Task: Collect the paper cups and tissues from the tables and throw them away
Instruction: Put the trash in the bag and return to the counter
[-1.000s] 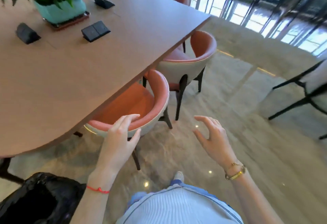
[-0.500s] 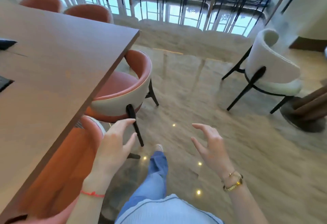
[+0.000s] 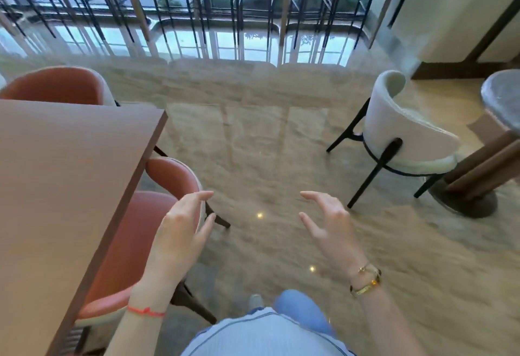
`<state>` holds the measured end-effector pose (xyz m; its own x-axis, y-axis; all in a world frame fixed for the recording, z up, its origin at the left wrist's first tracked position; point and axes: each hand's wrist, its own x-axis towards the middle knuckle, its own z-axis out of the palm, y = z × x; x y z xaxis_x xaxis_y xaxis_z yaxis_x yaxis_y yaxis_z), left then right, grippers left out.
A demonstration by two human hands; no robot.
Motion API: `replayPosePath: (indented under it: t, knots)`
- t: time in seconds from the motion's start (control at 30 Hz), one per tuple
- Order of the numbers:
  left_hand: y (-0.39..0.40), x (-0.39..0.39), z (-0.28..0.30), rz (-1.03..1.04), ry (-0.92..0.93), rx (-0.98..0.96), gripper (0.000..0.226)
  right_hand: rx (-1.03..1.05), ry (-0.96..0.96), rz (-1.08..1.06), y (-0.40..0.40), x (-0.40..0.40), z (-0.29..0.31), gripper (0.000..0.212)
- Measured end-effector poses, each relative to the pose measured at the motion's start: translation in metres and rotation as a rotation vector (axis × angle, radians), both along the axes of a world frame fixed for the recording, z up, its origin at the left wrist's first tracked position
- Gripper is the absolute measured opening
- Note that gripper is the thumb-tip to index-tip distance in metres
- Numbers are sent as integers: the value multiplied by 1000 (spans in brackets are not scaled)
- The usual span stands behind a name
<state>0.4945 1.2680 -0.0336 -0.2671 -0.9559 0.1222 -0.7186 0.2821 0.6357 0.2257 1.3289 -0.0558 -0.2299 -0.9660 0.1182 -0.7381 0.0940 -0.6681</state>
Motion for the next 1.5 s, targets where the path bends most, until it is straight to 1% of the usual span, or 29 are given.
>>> replayPosePath:
  t: [0.13,0.27,0.37,0.5,0.67,0.77,0.93,1.17,1.37,1.5]
  knots:
    - [-80,-16,0,-21,4,26,40,28,-8,-17,-77,-13,-3,36]
    - [-161,-25,-17,-9,18,46,40,34,-10,5,-163,-27,-13,37]
    - [-217,-30,-27,2,-6,40,42,44,-23,40,-224,-37,-19,37]
    - [-326,-45,-29,90,15,25,41,45,-40,119,-349,-56,-18,37]
    - [-441,-59,-11,194,39,-25,40,17,8,237,-495,-68,0,37]
    - [-504,-57,-7,255,61,-24,40,-1,27,300,-580,-67,9,37]
    - [-596,-44,-14,346,48,5,39,23,14,370,-696,-55,4,37]
    - [-757,-5,-34,374,27,19,39,48,7,435,-867,-16,-18,36]
    - [-917,50,-22,380,-17,-36,40,2,9,447,-1032,35,-5,36]
    - [-1018,76,-8,359,-28,-56,39,-13,-16,417,-1124,59,5,36]
